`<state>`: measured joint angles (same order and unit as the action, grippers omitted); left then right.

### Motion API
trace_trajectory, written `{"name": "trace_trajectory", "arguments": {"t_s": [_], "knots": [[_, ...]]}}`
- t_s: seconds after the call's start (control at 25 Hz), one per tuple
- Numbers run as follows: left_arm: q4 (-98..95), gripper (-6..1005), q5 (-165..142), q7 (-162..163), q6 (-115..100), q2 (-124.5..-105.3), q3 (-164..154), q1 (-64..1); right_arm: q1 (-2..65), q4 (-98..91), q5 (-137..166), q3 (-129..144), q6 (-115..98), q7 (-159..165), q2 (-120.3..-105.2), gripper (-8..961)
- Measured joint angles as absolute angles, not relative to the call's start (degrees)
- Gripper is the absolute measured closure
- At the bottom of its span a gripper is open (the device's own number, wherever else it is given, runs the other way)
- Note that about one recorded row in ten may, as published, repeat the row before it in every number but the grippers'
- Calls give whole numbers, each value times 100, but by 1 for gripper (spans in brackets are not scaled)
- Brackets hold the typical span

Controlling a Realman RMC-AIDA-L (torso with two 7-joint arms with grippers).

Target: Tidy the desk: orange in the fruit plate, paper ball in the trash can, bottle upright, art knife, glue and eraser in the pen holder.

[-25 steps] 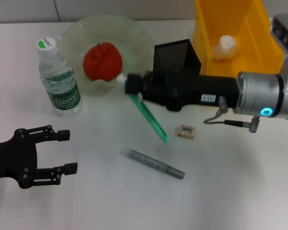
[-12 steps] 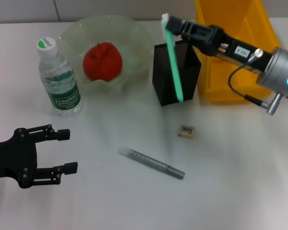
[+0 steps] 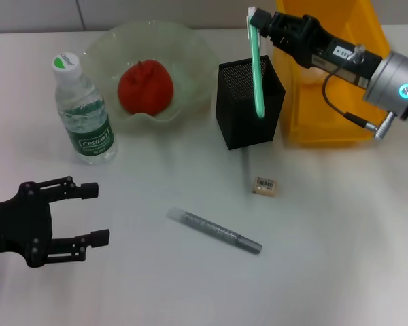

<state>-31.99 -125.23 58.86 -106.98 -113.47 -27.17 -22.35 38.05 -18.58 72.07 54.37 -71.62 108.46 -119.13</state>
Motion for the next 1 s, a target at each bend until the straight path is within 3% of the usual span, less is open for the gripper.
{"name": "trace_trajectory", "arguments": {"t_s": [1.0], "knots": [[-3199,201,-12524,5871,-10699,-11342,-2654,-2177,4113,-2053,7074,5352,-5983,9893,-11931,697]]}}
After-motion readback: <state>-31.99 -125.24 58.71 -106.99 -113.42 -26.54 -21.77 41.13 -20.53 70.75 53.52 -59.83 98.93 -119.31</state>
